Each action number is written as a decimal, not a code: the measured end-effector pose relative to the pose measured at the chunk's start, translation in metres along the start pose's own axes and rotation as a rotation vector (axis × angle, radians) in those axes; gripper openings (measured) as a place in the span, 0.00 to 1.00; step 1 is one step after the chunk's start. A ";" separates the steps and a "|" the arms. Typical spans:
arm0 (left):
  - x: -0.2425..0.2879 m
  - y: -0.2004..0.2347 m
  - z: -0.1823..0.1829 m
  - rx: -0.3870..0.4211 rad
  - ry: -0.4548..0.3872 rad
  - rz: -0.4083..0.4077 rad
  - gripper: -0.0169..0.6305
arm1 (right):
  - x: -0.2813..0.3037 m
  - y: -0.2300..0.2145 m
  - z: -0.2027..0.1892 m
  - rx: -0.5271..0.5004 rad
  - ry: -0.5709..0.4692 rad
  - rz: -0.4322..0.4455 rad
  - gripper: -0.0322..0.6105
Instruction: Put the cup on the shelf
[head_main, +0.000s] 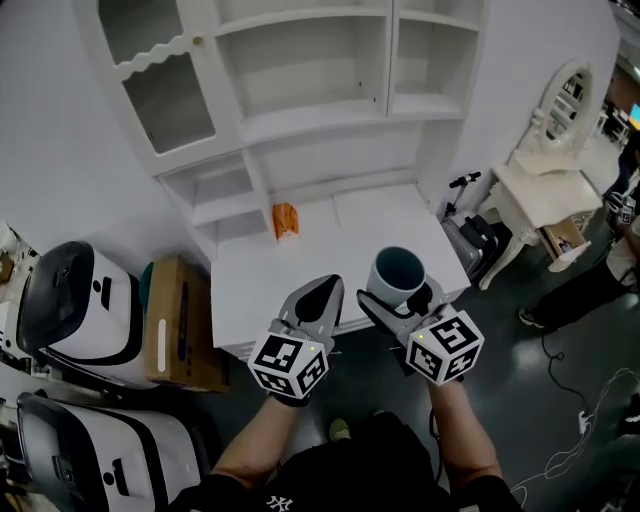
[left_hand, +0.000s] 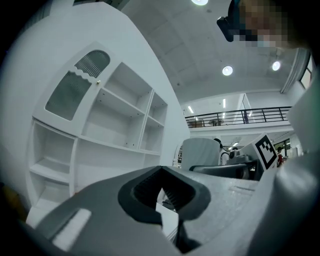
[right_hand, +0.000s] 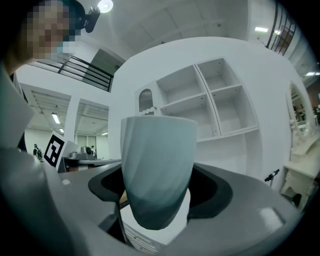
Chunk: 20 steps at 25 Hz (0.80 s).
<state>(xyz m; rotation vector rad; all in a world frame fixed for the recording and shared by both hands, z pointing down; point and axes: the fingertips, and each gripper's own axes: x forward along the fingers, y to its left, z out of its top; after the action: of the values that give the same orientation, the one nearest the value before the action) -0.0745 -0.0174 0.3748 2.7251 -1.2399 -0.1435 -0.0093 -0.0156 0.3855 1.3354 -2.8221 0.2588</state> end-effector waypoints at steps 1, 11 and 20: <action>0.006 0.005 0.001 -0.003 -0.002 -0.002 0.03 | 0.007 -0.003 0.002 -0.002 0.000 0.001 0.65; 0.088 0.065 0.009 0.013 -0.005 0.042 0.03 | 0.092 -0.082 0.023 -0.014 0.009 0.041 0.65; 0.195 0.126 0.030 0.023 -0.015 0.135 0.03 | 0.169 -0.173 0.053 -0.031 0.034 0.115 0.65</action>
<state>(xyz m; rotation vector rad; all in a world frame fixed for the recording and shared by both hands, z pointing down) -0.0444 -0.2496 0.3618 2.6532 -1.4329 -0.1360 0.0193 -0.2610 0.3710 1.1543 -2.8661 0.2354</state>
